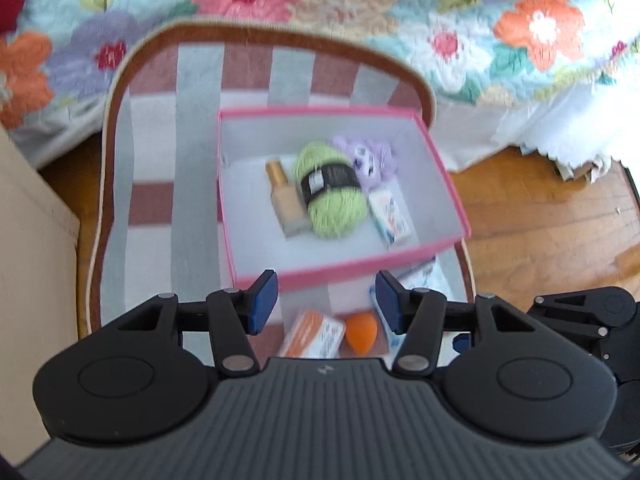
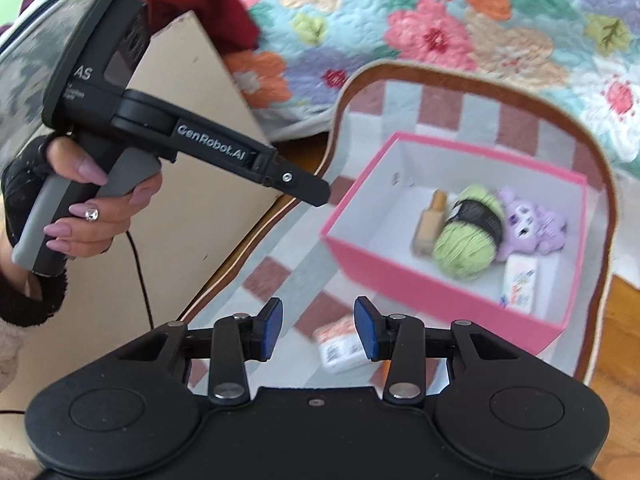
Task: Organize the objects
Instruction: 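Lower the left tool onto the clear mask box and close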
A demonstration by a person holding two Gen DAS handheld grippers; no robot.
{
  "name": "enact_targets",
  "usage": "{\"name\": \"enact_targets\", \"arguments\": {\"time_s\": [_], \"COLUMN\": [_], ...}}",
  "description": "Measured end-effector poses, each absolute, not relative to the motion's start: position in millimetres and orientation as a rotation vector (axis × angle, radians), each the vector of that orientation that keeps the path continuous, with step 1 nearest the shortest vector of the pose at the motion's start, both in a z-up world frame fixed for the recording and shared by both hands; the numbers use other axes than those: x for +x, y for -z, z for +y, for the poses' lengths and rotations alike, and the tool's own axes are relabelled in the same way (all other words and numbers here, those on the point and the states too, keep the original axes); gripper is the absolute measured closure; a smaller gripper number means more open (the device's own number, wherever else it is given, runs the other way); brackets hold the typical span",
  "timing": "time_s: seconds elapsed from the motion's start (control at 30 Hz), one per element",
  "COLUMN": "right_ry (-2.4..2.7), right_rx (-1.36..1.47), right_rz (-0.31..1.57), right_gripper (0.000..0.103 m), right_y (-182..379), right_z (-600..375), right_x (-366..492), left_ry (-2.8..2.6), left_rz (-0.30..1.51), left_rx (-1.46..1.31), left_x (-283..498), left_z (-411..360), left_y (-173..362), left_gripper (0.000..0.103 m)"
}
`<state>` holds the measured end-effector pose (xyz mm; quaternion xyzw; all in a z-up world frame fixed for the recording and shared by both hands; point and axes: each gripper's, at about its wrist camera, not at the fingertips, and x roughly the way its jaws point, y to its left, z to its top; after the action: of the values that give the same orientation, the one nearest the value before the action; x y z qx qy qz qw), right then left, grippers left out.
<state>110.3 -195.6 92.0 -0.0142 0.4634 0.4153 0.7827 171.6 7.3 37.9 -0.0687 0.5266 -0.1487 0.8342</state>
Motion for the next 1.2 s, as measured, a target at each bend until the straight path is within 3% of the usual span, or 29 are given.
{"name": "enact_targets", "arguments": {"time_s": [0.37,1.07,1.2], "right_ry": [-0.885,-0.775,-0.771], "right_rx": [-0.038,0.092,0.071], "right_rz": [1.113,1.162,1.158], "right_gripper": [0.052,0.049,0.049], "right_y": [-17,78,81], "right_z": [-177,-173,-170], "right_x": [88,104,102], "left_ry": [0.238,0.163,0.215], "left_rz": [1.268,1.262,1.269], "left_rx": [-0.242,-0.512,-0.531], "left_x": [152,157,150], "left_z": [28,36,29], "left_y": [53,152,154], "left_gripper": [0.049,0.049,0.059]}}
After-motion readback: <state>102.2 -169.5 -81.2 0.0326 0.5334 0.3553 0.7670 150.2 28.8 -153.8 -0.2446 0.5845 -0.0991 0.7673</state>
